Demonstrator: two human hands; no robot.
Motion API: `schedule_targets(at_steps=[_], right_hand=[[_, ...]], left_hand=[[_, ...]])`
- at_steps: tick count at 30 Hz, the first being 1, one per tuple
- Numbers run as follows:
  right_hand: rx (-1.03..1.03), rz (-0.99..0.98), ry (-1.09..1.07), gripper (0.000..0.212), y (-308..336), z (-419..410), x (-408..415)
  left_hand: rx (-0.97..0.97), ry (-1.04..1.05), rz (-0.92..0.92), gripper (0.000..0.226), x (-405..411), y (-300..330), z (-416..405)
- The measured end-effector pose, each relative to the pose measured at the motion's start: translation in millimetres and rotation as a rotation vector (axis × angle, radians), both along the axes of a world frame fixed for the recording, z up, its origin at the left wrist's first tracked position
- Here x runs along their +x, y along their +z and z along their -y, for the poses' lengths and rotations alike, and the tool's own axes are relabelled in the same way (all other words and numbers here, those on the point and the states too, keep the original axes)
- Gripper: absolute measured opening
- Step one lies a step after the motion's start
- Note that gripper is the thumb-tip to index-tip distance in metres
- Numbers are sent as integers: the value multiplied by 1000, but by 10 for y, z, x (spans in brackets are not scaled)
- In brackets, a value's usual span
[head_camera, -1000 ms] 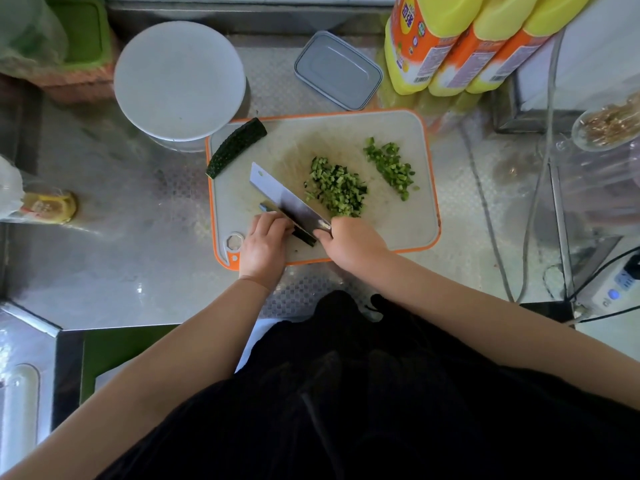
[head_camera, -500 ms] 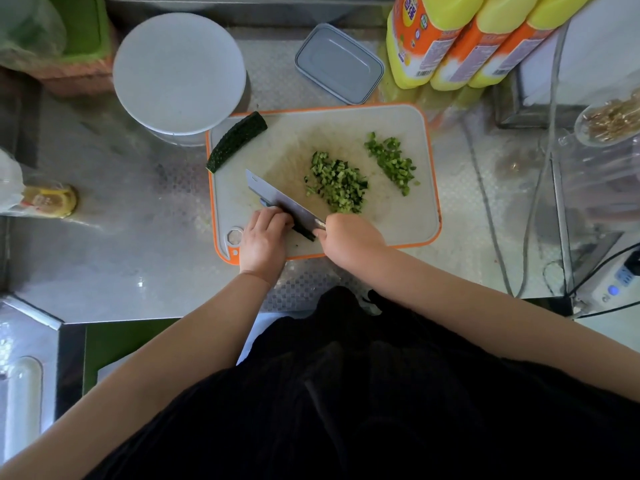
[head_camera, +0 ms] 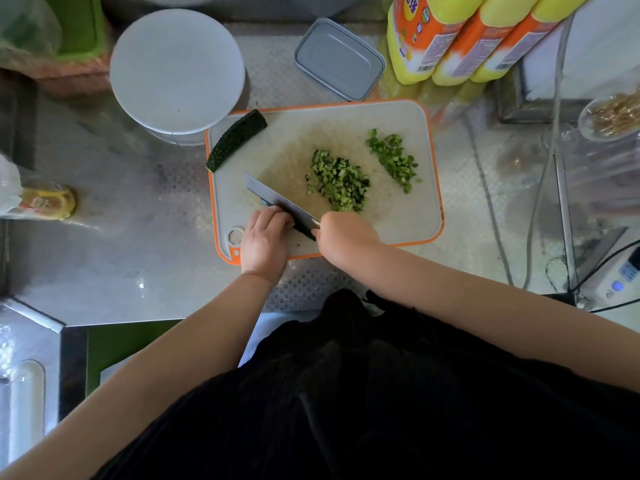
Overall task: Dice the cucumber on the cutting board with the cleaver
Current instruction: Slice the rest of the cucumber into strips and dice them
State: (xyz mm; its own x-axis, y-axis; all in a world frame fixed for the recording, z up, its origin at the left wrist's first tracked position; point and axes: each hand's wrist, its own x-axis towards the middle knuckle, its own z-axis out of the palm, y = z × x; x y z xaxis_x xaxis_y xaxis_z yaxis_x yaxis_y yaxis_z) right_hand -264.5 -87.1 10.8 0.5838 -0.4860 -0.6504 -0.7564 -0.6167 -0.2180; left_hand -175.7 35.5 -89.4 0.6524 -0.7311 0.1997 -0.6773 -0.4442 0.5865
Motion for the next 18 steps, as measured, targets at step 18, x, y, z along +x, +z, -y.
schedule_targets(at_steps=[18], right_hand=[[45, 85, -21, 40, -152, 90, -95]], left_hand=[[62, 7, -9, 21, -13, 24, -21]])
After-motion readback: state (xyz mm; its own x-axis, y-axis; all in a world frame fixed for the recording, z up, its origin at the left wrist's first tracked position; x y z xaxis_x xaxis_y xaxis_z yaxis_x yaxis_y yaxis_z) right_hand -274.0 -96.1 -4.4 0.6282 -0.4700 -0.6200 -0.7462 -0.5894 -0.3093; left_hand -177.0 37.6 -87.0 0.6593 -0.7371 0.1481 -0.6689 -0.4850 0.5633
